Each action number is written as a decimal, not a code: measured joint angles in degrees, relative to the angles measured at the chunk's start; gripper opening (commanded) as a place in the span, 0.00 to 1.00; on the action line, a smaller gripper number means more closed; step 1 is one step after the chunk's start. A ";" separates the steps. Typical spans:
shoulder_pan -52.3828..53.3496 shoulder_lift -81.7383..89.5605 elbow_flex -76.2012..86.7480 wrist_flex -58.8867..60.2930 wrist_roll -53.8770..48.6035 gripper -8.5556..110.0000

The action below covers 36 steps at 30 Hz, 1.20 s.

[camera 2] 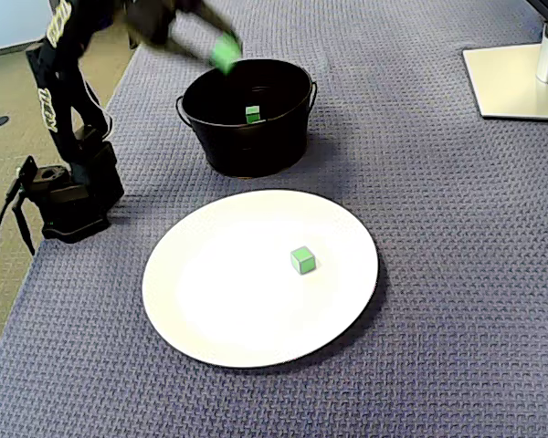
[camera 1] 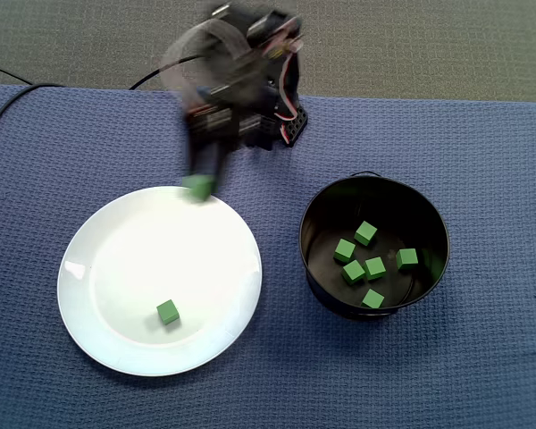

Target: Pick up the items on the white plate and put them in the black container.

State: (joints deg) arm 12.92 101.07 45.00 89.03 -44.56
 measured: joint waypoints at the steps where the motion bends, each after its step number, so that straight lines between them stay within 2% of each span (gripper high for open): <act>1: -4.75 3.43 2.02 0.00 -1.58 0.07; 5: -19.60 12.22 11.87 -2.99 -6.42 0.07; 8: -25.75 16.52 23.99 -10.72 -8.70 0.07; 18: -32.96 20.92 72.51 -44.82 -13.89 0.07; 23: -36.65 21.71 87.36 -54.32 -14.33 0.07; 25: -37.18 22.06 89.74 -55.72 -13.54 0.17; 27: -37.18 22.50 90.35 -56.16 -12.13 0.32; 28: -37.18 22.94 90.53 -56.25 -11.34 0.34; 33: -36.56 24.61 90.44 -55.90 -8.88 0.40; 36: -34.80 24.96 87.01 -51.77 -7.21 0.41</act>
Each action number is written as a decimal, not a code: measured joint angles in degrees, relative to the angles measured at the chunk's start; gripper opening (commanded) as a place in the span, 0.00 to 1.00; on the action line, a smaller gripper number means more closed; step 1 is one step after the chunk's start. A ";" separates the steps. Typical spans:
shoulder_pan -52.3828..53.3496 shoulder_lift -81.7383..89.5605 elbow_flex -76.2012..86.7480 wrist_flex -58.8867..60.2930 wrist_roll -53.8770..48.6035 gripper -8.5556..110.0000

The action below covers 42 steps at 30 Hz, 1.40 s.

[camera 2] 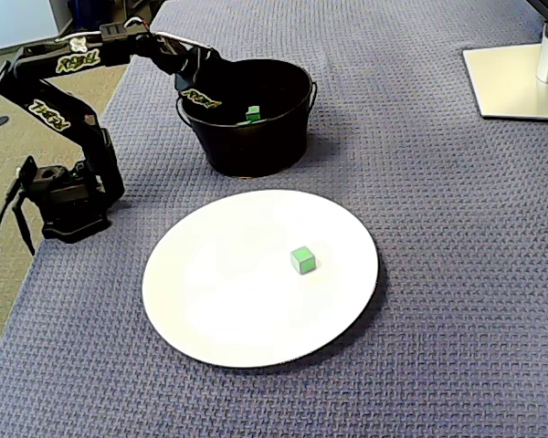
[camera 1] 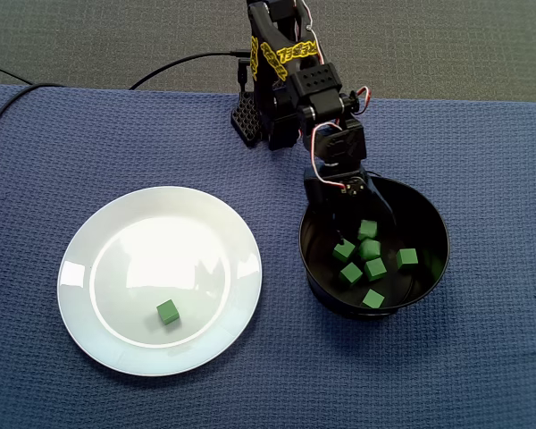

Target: Pick up the items on the white plate and put them in the black container.

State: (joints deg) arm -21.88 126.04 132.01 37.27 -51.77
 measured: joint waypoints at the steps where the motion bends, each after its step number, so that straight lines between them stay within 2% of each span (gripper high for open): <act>1: 0.88 0.00 -2.29 1.93 1.05 0.40; 4: 5.10 -1.76 -12.48 9.93 7.29 0.38; 10: 18.28 -12.66 -40.78 31.64 26.28 0.39; 15: 28.83 -26.46 -60.47 44.91 30.32 0.38; 20: 36.47 -44.74 -73.30 51.77 28.39 0.36; 26: 43.07 -60.29 -78.75 49.22 18.90 0.34; 31: 45.70 -68.55 -83.32 47.55 12.57 0.35; 42: 47.90 -77.34 -87.28 45.79 7.21 0.35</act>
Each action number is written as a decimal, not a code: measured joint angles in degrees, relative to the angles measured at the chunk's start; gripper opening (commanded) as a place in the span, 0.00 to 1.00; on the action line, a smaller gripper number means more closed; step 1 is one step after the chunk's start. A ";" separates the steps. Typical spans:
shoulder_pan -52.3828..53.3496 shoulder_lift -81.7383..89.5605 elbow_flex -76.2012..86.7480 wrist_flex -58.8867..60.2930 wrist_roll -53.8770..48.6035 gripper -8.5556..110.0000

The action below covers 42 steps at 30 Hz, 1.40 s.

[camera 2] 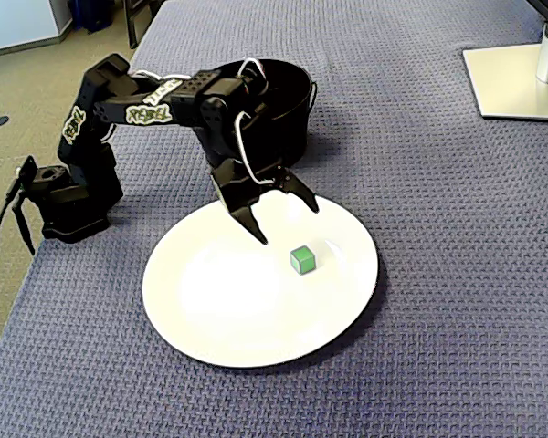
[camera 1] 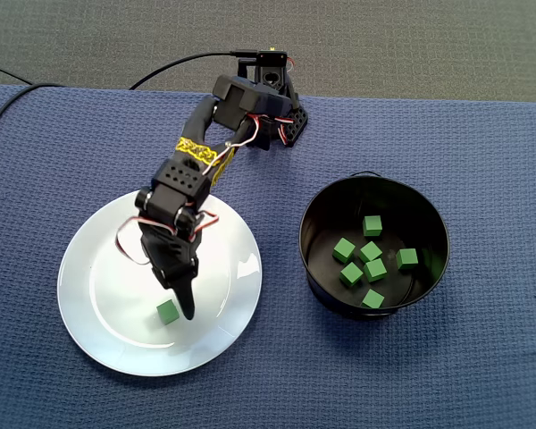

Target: Pick up the items on the white plate and put them in the black container.

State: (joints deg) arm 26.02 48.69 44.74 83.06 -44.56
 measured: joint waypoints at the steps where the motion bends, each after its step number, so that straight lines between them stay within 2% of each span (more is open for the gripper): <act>1: 0.00 -0.62 -0.18 -0.26 -0.44 0.35; 29: 1.32 -8.70 -2.90 -6.86 -5.71 0.32; 42: 1.32 -9.58 -2.99 -8.35 -7.21 0.15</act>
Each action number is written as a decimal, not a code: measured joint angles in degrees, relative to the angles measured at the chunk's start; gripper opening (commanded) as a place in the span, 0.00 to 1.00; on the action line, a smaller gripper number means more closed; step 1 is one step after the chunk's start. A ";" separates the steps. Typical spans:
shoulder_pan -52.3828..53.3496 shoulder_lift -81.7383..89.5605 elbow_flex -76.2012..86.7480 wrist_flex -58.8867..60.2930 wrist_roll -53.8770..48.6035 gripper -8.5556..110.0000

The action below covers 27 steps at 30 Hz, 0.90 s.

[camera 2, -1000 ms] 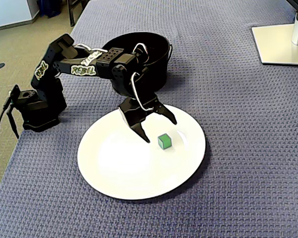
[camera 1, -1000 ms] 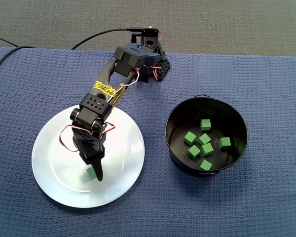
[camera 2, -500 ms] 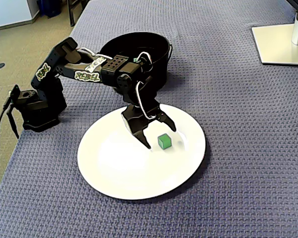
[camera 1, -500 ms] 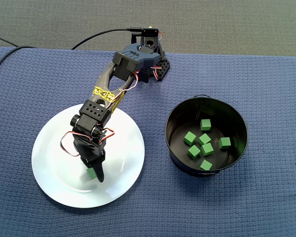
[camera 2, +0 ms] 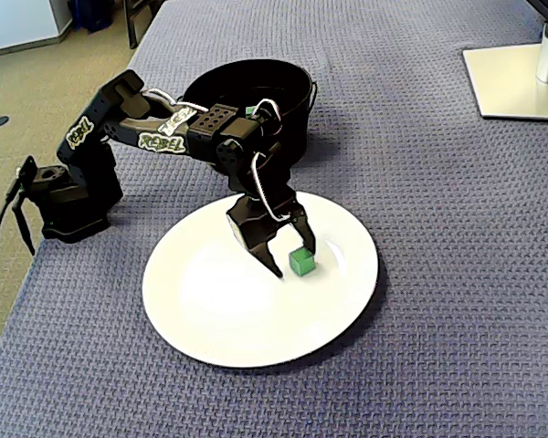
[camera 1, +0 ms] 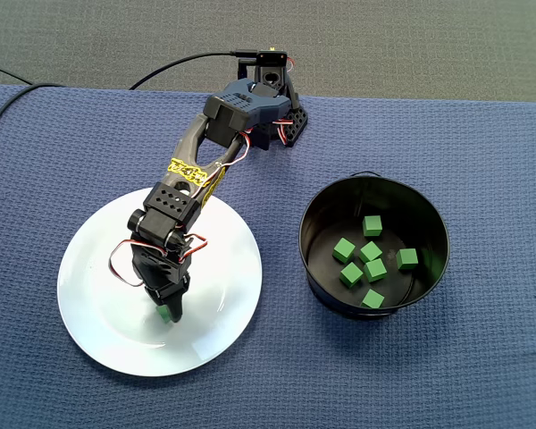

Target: Pick up the items on the white plate and put them in the black container.

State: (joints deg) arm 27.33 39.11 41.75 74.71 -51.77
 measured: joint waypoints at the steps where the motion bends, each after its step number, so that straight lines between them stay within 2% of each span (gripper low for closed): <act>1: 0.00 0.00 0.00 0.00 0.00 0.14; 4: 0.18 -0.09 0.00 -0.79 -0.09 0.13; 6: 0.35 -0.09 0.00 -1.85 -0.09 0.07; 17: 1.49 2.37 1.32 -4.22 2.81 0.07; 21: 2.90 10.99 3.43 -3.08 6.50 0.07; 27: 2.64 34.01 11.43 -2.37 11.69 0.07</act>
State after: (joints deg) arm 29.97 73.12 53.17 72.33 -40.08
